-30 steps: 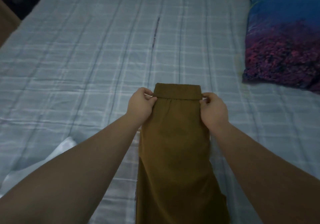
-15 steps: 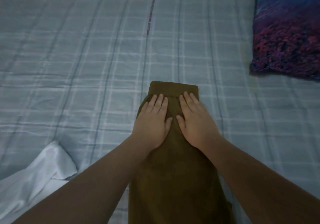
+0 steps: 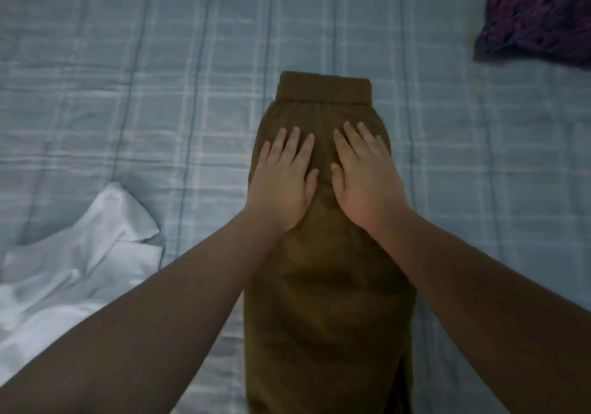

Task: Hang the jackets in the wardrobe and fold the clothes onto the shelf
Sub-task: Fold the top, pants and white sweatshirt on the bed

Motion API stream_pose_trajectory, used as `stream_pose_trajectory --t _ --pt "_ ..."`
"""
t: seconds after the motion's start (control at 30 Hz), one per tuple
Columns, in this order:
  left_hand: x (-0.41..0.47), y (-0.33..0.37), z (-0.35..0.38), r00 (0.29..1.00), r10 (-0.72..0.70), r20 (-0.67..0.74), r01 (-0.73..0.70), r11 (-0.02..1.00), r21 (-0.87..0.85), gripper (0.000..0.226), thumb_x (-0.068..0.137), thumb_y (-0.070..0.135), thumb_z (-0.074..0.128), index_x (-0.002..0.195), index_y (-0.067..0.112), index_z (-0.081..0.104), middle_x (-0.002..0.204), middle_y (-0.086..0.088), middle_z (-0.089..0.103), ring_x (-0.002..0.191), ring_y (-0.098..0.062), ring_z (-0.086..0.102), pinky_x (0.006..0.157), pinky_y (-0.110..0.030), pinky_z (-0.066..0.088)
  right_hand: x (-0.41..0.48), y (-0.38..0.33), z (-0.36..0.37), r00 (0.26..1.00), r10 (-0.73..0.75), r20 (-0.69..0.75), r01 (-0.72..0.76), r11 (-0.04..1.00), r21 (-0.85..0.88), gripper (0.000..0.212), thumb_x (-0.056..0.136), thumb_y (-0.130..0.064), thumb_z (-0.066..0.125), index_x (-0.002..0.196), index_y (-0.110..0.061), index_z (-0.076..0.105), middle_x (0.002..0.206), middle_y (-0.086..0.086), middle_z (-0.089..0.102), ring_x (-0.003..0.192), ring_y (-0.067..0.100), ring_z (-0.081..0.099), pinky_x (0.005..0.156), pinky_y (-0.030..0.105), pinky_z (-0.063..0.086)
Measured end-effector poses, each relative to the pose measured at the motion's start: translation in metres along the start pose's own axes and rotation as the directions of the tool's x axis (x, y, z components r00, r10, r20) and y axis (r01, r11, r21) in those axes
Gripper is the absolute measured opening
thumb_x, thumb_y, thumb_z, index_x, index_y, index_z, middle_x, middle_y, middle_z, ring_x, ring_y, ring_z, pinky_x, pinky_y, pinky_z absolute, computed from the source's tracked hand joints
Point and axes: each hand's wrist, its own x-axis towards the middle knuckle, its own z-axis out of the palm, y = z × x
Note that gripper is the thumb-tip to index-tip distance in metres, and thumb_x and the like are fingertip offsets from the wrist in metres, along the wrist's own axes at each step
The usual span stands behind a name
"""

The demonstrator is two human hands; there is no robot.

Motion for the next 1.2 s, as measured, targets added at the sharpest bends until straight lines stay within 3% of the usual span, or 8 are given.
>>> stream_pose_trajectory --t 0.17,0.6,0.7,0.8,0.87,0.97,1.1,1.2 --pt "-0.102 0.024 0.002 0.996 -0.061 0.06 0.064 0.997 -0.041 0.055 0.105 0.037 0.03 0.156 0.018 0.026 0.162 -0.01 0.028 0.152 -0.03 0.016 0.123 -0.049 0.016 -0.112 -0.027 -0.007 0.996 -0.018 0.089 0.012 0.997 0.075 0.052 0.102 -0.035 0.034 0.151 -0.018 0.033 0.159 0.006 0.03 0.149 0.023 0.02 0.122 0.045 0.018" --pt "-0.393 0.098 0.005 0.89 -0.303 0.34 0.418 0.839 -0.348 0.063 0.097 0.019 0.051 0.156 0.02 0.027 0.165 -0.009 0.015 0.152 -0.026 0.012 0.123 -0.045 0.022 -0.405 -0.068 -0.014 0.933 0.198 0.302 -0.305 0.879 0.367 0.057 0.095 -0.025 0.055 0.149 -0.018 0.037 0.158 0.004 0.031 0.147 0.022 0.025 0.119 0.044 0.027" --pt "-0.435 0.109 0.007 0.828 -0.442 0.345 0.56 0.677 -0.478 0.065 0.095 0.013 0.055 0.154 0.02 0.029 0.161 -0.007 0.023 0.146 -0.024 0.028 0.119 -0.042 0.031 -0.444 -0.074 -0.007 0.876 0.33 0.351 -0.469 0.749 0.468 0.057 0.095 -0.02 0.058 0.148 -0.015 0.038 0.155 0.006 0.035 0.144 0.022 0.03 0.118 0.043 0.028" --pt "-0.462 0.119 0.008 0.713 -0.576 0.4 0.691 0.482 -0.538 0.061 0.09 0.017 0.061 0.145 0.022 0.035 0.139 -0.003 0.049 0.119 -0.022 0.057 0.097 -0.039 0.051 -0.477 -0.081 -0.003 0.722 0.535 0.438 -0.684 0.457 0.569 0.044 0.094 -0.019 0.06 0.137 -0.016 0.047 0.131 0.001 0.053 0.128 0.024 0.05 0.108 0.04 0.04" --pt "-0.477 0.126 0.007 0.608 -0.623 0.492 0.779 0.348 -0.522 0.057 0.089 0.022 0.067 0.137 0.019 0.038 0.12 0.0 0.058 0.103 -0.02 0.063 0.083 -0.034 0.052 -0.497 -0.087 -0.003 0.618 0.602 0.505 -0.768 0.324 0.553 0.041 0.095 -0.022 0.06 0.133 -0.014 0.048 0.124 0.001 0.055 0.12 0.026 0.054 0.102 0.039 0.043" --pt "-0.501 0.131 0.01 0.521 -0.588 0.619 0.846 0.256 -0.468 0.06 0.085 0.036 0.075 0.131 0.011 0.045 0.113 -0.003 0.061 0.101 -0.024 0.063 0.087 -0.039 0.054 -0.521 -0.091 -0.003 0.524 0.597 0.607 -0.839 0.241 0.488 0.04 0.095 -0.02 0.061 0.133 -0.012 0.048 0.123 0.006 0.058 0.118 0.029 0.056 0.092 0.032 0.041" --pt "-0.523 0.134 0.012 0.528 -0.478 0.702 0.849 0.277 -0.449 0.04 0.088 0.031 0.072 0.119 0.007 0.061 0.107 -0.009 0.068 0.098 -0.028 0.066 0.087 -0.041 0.056 -0.537 -0.091 -0.004 0.525 0.473 0.708 -0.85 0.329 0.41 0.036 0.095 -0.02 0.06 0.128 -0.008 0.059 0.12 0.01 0.064 0.113 0.031 0.059 0.092 0.033 0.044" --pt "-0.538 0.133 0.016 0.566 -0.442 0.696 0.818 0.408 -0.406 0.02 0.098 0.025 0.057 0.101 0.007 0.065 0.091 -0.011 0.067 0.089 -0.032 0.065 0.077 -0.034 0.052 -0.552 -0.091 -0.002 0.506 0.401 0.764 -0.861 0.285 0.421 0.032 0.091 -0.02 0.065 0.121 -0.007 0.066 0.114 0.011 0.069 0.106 0.031 0.064 0.097 0.041 0.05"
